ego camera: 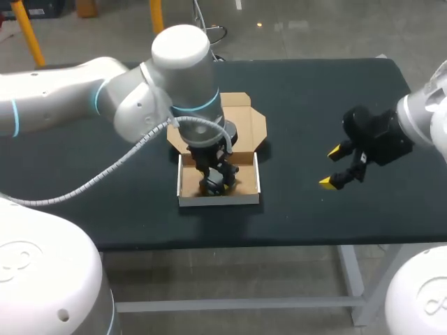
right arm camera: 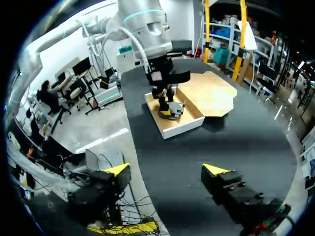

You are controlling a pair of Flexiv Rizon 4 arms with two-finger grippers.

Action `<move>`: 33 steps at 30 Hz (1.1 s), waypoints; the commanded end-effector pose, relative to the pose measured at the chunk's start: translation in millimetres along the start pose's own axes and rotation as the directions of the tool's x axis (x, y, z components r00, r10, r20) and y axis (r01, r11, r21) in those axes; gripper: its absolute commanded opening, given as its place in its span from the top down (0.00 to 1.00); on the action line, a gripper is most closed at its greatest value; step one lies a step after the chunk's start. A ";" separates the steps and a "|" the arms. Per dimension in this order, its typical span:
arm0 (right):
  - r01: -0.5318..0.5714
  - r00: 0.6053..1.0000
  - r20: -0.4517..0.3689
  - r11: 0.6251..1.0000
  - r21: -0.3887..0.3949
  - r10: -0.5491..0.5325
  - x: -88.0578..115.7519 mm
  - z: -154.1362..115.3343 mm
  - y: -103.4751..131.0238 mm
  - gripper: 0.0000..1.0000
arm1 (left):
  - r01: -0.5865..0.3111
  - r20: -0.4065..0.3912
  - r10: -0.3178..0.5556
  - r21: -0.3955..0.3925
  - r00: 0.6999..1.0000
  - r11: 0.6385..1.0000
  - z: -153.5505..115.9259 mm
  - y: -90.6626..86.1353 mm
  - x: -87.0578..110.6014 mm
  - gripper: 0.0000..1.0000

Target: Assemble the packaging by folding the flat box into shape, placing the metal phone stand inside, and closing the box properly

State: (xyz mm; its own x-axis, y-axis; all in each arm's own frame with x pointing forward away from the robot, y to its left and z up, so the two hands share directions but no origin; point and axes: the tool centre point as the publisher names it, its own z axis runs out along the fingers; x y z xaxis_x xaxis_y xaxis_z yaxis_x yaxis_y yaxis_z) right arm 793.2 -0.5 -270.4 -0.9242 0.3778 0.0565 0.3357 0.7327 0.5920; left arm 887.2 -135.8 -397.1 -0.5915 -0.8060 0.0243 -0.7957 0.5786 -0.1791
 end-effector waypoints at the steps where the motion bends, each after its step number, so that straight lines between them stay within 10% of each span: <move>1: 0.002 1.000 -0.004 1.000 -0.004 -0.002 -0.2 -2.1 -0.6 0.00 | 0.006 0.007 -0.006 -0.011 1.000 1.000 1.6 -3.8 1.1 0.00; 21: 0.002 1.000 -0.004 1.000 -0.004 -0.002 -0.2 -2.1 -0.6 0.00 | 0.277 0.033 -0.275 -0.066 0.961 0.959 -17.2 -5.3 13.9 0.00; 33: 0.002 1.000 -0.004 1.000 -0.004 -0.002 -0.2 -2.1 -0.6 0.00 | 0.277 0.033 -0.275 -0.066 0.961 0.959 -17.2 -5.3 13.9 0.00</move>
State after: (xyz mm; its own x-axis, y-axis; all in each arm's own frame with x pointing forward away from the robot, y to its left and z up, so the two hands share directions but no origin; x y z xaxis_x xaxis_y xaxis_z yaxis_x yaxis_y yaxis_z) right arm 793.4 -0.5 -270.5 -0.9243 0.3775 0.0567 0.3355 0.7327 0.5921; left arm 880.9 -146.4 -379.5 -0.3467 -0.9367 0.0483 -0.9347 0.3407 -0.1016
